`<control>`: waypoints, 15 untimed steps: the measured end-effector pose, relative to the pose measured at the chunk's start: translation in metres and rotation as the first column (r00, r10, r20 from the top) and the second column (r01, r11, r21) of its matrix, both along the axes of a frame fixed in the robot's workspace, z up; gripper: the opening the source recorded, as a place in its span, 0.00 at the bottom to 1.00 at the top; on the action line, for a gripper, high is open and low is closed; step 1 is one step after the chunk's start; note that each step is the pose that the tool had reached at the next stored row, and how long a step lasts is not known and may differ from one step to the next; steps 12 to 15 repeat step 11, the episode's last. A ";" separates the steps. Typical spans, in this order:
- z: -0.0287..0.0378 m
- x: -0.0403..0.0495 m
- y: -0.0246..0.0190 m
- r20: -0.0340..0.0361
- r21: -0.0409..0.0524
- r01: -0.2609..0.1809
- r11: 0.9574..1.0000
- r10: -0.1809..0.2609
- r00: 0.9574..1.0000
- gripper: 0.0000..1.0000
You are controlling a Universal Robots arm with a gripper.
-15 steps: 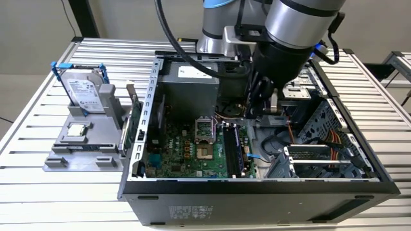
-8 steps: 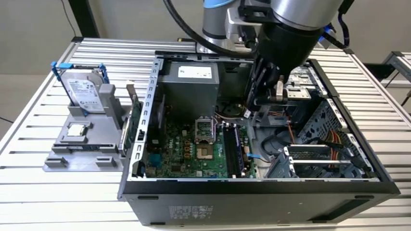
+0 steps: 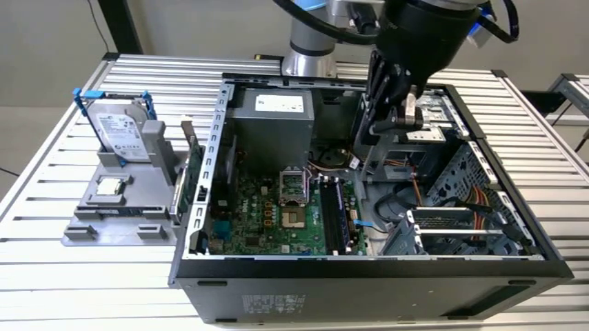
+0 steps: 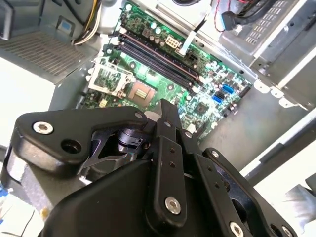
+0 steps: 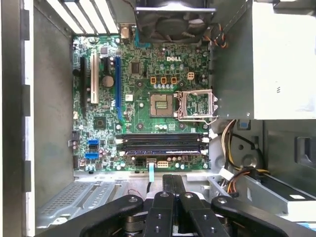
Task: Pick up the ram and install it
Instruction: 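Press down the ram until it locks into place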
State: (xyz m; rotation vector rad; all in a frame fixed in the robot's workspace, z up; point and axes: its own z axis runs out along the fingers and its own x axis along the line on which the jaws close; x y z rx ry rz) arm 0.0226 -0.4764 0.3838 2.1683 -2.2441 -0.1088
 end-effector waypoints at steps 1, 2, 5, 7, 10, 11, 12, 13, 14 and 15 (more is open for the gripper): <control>0.0024 0.0000 0.0000 0.000 0.000 0.000 1.000 0.000 1.000 0.00; 0.0028 0.0000 0.0000 0.000 0.000 0.000 1.000 0.000 1.000 0.00; 0.0029 0.0000 0.0000 0.000 0.000 0.000 1.000 0.000 1.000 0.00; 0.0030 0.0000 0.0000 0.000 -0.001 0.000 1.000 0.000 1.000 0.00; 0.0029 0.0000 0.0000 0.000 -0.001 0.000 1.000 0.000 1.000 0.00; 0.0030 0.0000 0.0000 0.000 -0.001 0.000 1.000 0.000 1.000 0.00; 0.0030 0.0000 0.0000 0.000 -0.001 0.000 1.000 0.000 1.000 0.00; 0.0030 0.0000 0.0000 0.000 -0.001 0.000 1.000 0.000 1.000 0.00; 0.0030 0.0000 0.0000 0.000 -0.001 0.000 1.000 0.000 1.000 0.00; 0.0030 0.0000 0.0000 0.000 -0.001 0.000 1.000 0.000 1.000 0.00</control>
